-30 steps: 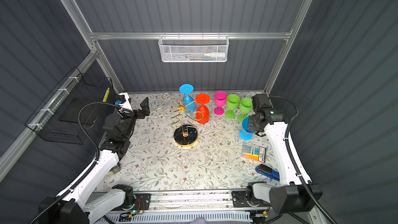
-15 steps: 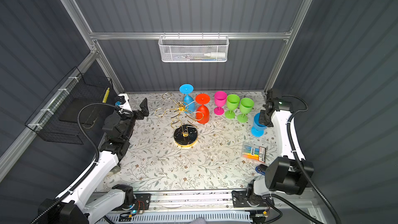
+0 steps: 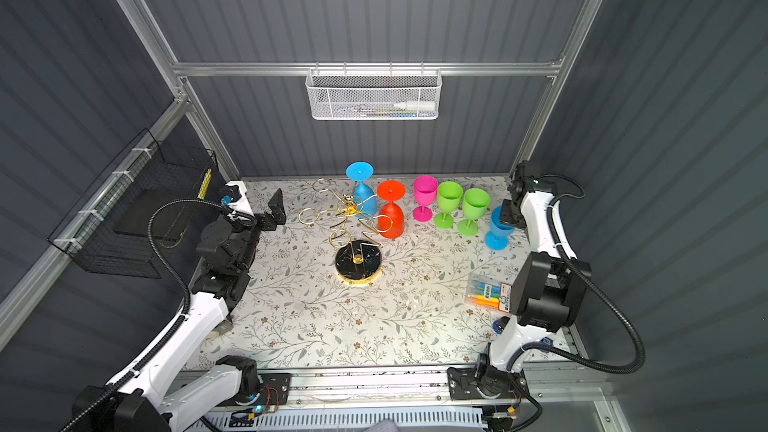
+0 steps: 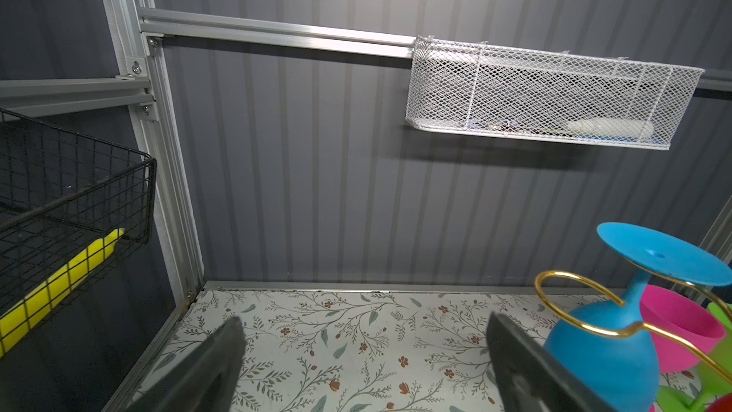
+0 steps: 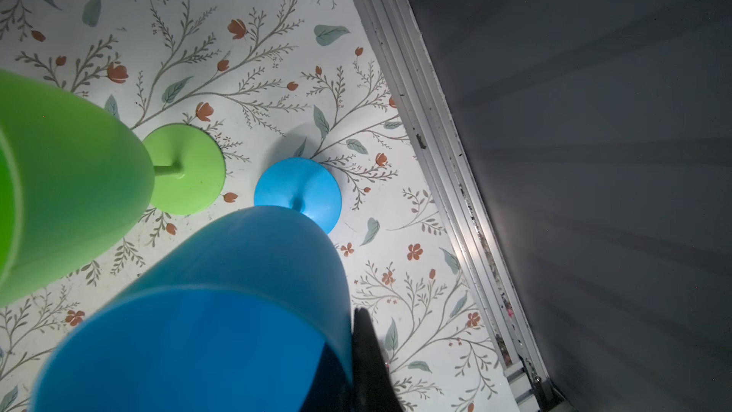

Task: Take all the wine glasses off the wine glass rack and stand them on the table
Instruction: 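Set the cyan glass upright beside the lime green glasses, open right gripper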

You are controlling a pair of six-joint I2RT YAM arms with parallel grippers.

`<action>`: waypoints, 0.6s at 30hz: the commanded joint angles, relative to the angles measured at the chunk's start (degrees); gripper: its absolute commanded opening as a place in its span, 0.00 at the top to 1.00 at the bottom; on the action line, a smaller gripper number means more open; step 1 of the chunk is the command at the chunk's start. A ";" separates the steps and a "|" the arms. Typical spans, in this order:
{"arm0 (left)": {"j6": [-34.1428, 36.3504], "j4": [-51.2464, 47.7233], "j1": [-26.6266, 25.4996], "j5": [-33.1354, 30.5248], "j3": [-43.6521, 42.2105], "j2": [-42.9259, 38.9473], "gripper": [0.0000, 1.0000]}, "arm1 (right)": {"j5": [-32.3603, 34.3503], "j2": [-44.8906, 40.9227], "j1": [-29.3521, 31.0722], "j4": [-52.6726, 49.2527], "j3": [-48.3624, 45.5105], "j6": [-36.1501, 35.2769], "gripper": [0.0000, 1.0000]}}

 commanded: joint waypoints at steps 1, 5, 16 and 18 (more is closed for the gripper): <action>1.36 0.40 0.26 -1.16 -0.76 -0.32 0.03 | -1.26 2.06 -0.24 0.33 2.80 -0.18 1.00; 1.44 0.32 0.24 -1.40 -0.59 0.14 0.03 | -1.77 4.52 -0.38 0.20 4.24 -0.54 1.00; 1.29 0.05 0.26 -1.52 -0.41 0.90 0.03 | -3.87 4.78 -0.70 -0.01 6.40 0.29 0.66; 1.50 -0.02 0.27 -1.64 -0.24 1.00 0.03 | -5.28 3.33 -0.76 0.44 6.24 0.73 0.58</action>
